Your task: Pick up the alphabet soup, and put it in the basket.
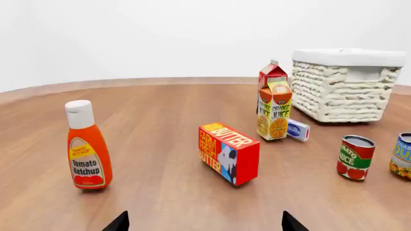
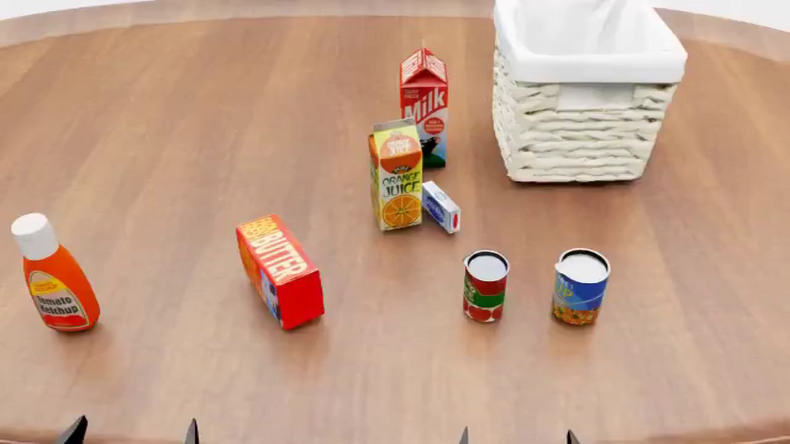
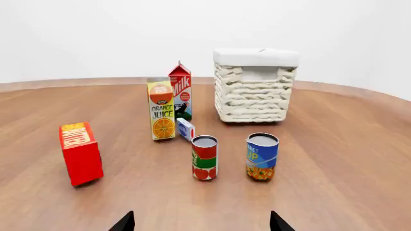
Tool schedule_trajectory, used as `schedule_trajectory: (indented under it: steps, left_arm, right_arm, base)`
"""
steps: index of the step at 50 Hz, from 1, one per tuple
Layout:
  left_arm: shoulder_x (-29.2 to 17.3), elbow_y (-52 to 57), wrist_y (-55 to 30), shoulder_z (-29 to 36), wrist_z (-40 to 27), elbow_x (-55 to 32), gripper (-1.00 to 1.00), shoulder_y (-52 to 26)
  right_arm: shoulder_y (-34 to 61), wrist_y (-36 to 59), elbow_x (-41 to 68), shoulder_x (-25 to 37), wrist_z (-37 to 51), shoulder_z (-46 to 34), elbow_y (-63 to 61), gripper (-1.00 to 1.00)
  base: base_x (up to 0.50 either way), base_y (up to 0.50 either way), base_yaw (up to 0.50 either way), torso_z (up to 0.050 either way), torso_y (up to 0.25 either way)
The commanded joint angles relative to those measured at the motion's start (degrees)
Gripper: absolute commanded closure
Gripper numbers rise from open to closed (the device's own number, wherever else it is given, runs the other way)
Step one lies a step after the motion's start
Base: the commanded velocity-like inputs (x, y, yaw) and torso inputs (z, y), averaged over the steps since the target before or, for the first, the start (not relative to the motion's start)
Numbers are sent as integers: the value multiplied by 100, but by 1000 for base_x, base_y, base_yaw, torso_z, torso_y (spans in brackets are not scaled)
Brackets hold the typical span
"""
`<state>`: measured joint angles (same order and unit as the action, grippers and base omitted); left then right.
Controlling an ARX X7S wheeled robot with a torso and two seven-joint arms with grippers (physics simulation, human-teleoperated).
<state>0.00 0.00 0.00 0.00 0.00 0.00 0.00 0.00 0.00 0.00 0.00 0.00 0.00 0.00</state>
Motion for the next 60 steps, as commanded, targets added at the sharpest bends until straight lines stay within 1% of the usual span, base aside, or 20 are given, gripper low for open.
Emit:
schedule_trajectory:
  steps: [1, 2, 3, 5, 6, 7, 8, 9, 14, 16, 18, 22, 26, 30, 34, 45, 52, 60]
  left_arm:
    - [-31, -93, 496, 41, -924, 440, -100, 73]
    - [-82, -226, 708, 83, -1019, 383, -100, 8]
    - [-110, -273, 708, 100, -1040, 316, -100, -22]
    - [-132, -470, 919, 95, -1466, 564, -100, -113]
    - [-99, -467, 822, 30, -1584, 444, -100, -172]
    - [-149, -455, 959, 81, -1611, 477, -100, -164]
    - [-172, -356, 883, 114, -1758, 669, -100, -102]
    - [-188, -270, 860, 103, -1815, 672, -100, -73]
    - [-356, -283, 996, 207, -1861, 744, -100, 0]
    - [-399, -174, 999, 251, -1774, 655, -100, 69]
    - [-427, -163, 1196, 331, -1954, 922, -100, 141]
    - [-459, 72, 1306, 371, -2033, 960, -100, 310]
    - [-509, 364, 1608, 392, -2170, 1030, -100, 545]
    - [-549, 715, 1673, 399, -2229, 1053, -100, 783]
    - [-608, 828, 1784, 377, -2323, 1072, -100, 873]
    - [-773, 1182, 1705, 96, -2352, 452, -100, 980]
    - [-825, 1130, 1630, 44, -2417, 372, -100, 921]
    - [-881, 1122, 1628, -19, -2432, 130, -100, 895]
  right_arm:
    - [1, 17, 78, 94, 116, -108, 10, -100]
    - [-31, 1, 69, 125, 147, -161, -23, -100]
    - [-36, 11, 89, 145, 175, -186, -35, -100]
    - [-46, -9, 127, 190, 185, -246, -25, -100]
    - [-51, -15, 132, 201, 215, -265, -35, -100]
    - [-53, -27, 164, 218, 215, -280, -38, -100]
    - [-30, -19, 168, 233, 236, -296, -10, -100]
    - [-9, -24, 185, 244, 241, -314, 30, -100]
    - [14, -58, 179, 299, 309, -424, 108, -100]
    - [7, -62, 191, 323, 339, -443, 81, -100]
    - [-72, -66, 247, 351, 352, -438, -77, -100]
    - [-192, -144, 294, 399, 402, -445, -295, -100]
    - [-389, -246, 429, 452, 466, -360, -667, -100]
    - [-543, -331, 469, 497, 558, -306, -937, -100]
    - [-662, -375, 559, 565, 627, -208, -1174, -100]
    - [-714, -273, 933, 720, 804, 102, -1399, -100]
    - [-615, -152, 1140, 811, 817, 191, -1306, -100]
    - [-569, -189, 1056, 835, 936, 175, -1198, -100]
  base:
    - [0, 0, 0, 0, 0]
    - [0, 0, 0, 0, 0]
    - [0, 0, 0, 0, 0]
    - [0, 0, 0, 0, 0]
    - [0, 0, 0, 0, 0]
    - [0, 0, 0, 0, 0]
    - [0, 0, 0, 0, 0]
    - [0, 0, 0, 0, 0]
    - [0, 0, 0, 0, 0]
    - [0, 0, 0, 0, 0]
    - [0, 0, 0, 0, 0]
    - [0, 0, 0, 0, 0]
    - [0, 0, 0, 0, 0]
    - [0, 0, 0, 0, 0]
    - [0, 0, 0, 0, 0]
    - [0, 0, 0, 0, 0]
    - [0, 0, 0, 0, 0]
    - [0, 0, 0, 0, 0]
